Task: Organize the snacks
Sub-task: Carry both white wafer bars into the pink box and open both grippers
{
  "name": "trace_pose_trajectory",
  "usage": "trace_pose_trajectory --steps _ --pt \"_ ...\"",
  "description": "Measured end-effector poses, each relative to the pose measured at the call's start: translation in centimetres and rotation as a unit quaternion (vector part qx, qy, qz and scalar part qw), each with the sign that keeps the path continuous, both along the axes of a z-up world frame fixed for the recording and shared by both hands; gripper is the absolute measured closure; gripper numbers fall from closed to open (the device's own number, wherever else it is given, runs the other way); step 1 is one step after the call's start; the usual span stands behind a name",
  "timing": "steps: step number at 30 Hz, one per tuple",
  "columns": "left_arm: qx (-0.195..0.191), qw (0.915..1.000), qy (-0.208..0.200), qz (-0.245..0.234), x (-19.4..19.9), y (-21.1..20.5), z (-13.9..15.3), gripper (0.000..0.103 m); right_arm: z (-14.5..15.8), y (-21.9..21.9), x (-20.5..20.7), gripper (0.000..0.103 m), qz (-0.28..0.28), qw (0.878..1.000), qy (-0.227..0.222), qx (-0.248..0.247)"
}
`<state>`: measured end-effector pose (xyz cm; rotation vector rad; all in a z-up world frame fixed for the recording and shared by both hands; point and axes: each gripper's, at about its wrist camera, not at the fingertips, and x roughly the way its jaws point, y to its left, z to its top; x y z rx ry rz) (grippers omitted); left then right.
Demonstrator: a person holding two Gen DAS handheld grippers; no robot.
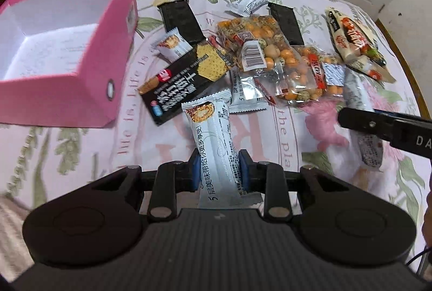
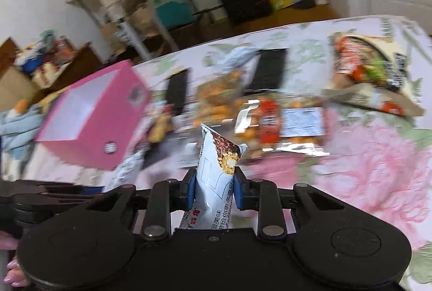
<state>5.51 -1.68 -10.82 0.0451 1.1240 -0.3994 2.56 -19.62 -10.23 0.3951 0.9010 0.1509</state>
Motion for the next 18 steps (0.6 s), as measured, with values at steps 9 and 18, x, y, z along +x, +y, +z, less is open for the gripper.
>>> trace_pose_trajectory --steps 9,18 --pt "0.01 0.9999 0.002 -0.013 -0.5 4.4 5.2 0.076 3.8 5.9 1.4 0.071 0.1 0.993 0.012 0.053" --pt "-0.018 0.9997 -0.008 0.012 2.6 9.1 9.3 0.076 7.1 11.5 6.8 0.071 0.185 0.982 -0.012 0.046"
